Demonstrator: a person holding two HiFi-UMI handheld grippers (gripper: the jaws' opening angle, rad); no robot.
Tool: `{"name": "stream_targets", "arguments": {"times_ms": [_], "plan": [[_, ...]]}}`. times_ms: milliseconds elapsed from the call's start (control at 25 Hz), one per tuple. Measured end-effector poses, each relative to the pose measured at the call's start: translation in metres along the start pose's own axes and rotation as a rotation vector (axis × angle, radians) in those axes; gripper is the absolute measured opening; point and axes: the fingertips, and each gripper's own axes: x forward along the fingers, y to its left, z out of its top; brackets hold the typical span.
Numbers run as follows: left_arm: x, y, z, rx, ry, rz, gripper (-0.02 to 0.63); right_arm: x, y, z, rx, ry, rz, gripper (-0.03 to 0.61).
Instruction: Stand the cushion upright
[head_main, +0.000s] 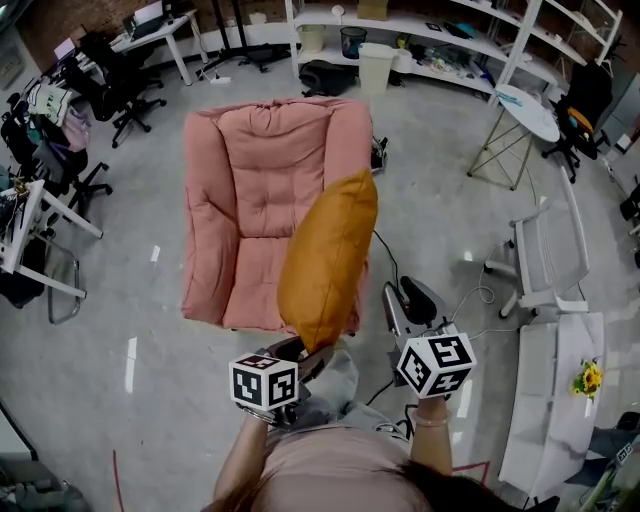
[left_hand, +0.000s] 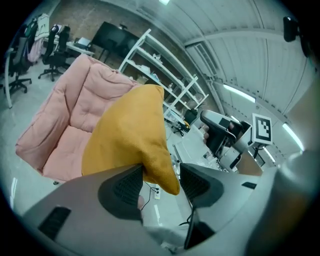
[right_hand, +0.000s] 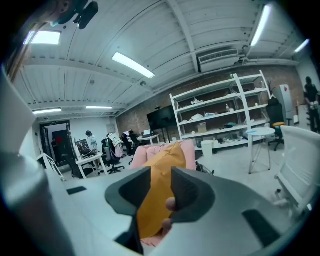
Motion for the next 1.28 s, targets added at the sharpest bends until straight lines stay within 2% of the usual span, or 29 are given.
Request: {"name": "stream_targets", "arguments": {"times_ms": [120, 400, 520, 960, 1280], "plan": [[0.006, -0.003, 0.003, 0.017, 0.03, 0.006, 0.233, 0.012, -0.016, 0.007, -0.011, 0.007, 0.011, 0.133], [0.007, 0.01, 0.011, -0.039, 0.047, 0.056, 0.183, 0.048, -0.037, 0.022, -0.05, 0.048, 0.067, 0.16], [0.007, 0.013, 0.012, -0.067, 0.051, 0.072, 0.179, 0.065, -0.043, 0.03, -0.073, 0.059, 0.099, 0.172], [-0.005, 0.029, 0.012, -0.163, 0.018, 0.176, 0.143, 0.125, -0.035, 0.049, -0.158, 0.113, 0.22, 0.204], [-0.001, 0.029, 0.009, -0.176, 0.019, 0.215, 0.114, 0.157, -0.039, 0.057, -0.18, 0.139, 0.271, 0.229]]}}
